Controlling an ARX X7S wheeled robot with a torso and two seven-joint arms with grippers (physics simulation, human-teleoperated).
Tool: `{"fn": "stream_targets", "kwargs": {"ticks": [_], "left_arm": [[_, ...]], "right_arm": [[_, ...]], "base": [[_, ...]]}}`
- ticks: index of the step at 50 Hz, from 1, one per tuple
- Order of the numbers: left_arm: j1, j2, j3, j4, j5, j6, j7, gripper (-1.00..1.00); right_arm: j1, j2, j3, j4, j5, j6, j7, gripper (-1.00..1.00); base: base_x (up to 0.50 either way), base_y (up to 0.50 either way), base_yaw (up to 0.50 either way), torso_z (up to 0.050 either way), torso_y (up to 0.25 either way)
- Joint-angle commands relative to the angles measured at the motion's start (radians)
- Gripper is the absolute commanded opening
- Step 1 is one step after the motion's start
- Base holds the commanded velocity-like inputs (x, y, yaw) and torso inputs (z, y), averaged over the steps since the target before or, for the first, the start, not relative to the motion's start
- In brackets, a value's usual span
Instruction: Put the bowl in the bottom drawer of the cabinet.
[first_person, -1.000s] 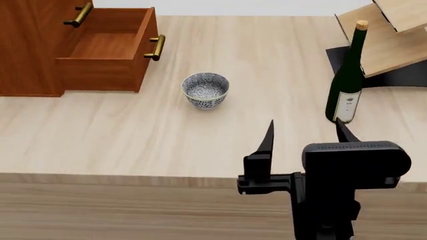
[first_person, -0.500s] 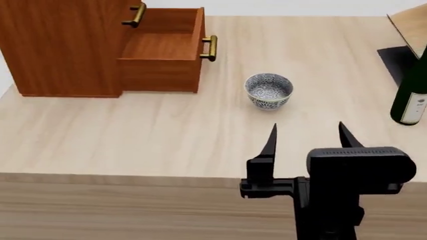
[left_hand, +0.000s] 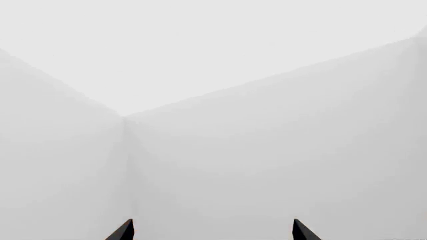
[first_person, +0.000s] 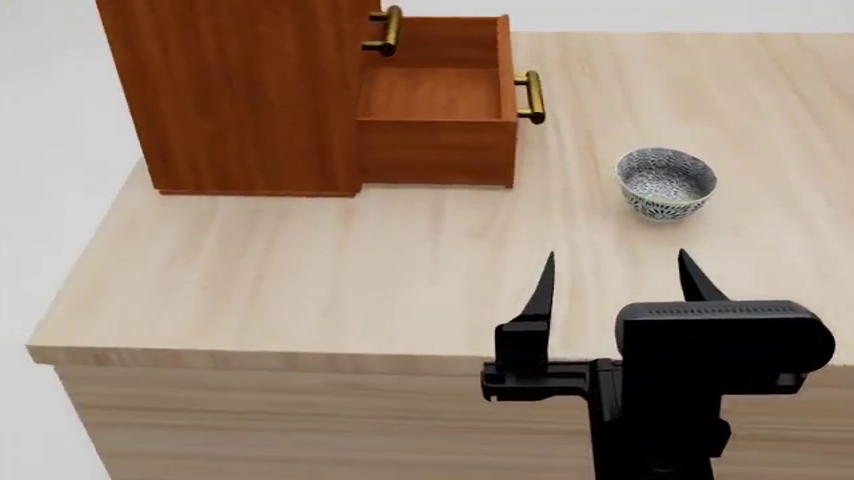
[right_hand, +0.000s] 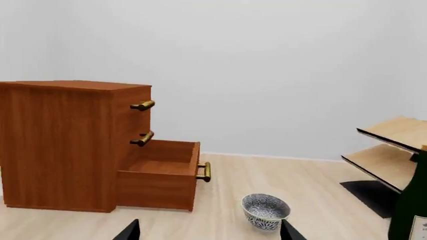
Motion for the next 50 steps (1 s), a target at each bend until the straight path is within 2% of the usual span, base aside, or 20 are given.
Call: {"fn": "stream_targets", "kwargs": {"ticks": [1,11,30,50], "left_arm": [[-0.003,0.000,0.009,-0.002,0.000,0.001,-0.005,1.00],[-0.001,0.000,0.021,-0.010,0.004,0.013,-0.005,1.00],[0.002,0.007,0.019,-0.009,-0.006,0.010,-0.012,1.00],[0.007,0.004,0.014,-0.009,-0.013,0.018,-0.015,1.00]], "right_arm": [[-0.003,0.002,0.002,0.009,0.008,-0.013,0.000,1.00],[-0.011,0.004,0.006,0.010,0.014,-0.025,0.004,1.00],[-0.019,0.010,0.014,-0.001,0.027,-0.022,0.016,1.00],[-0.020,0.020,0.006,-0.011,0.033,-0.016,0.025,1.00]], "base": [[0.00,0.48,0.00,0.000,0.000],[0.00,0.37,0.00,0.000,0.000],[0.00,0.00,0.00,0.000,0.000],[0.27,0.00,0.00,0.000,0.000]]}}
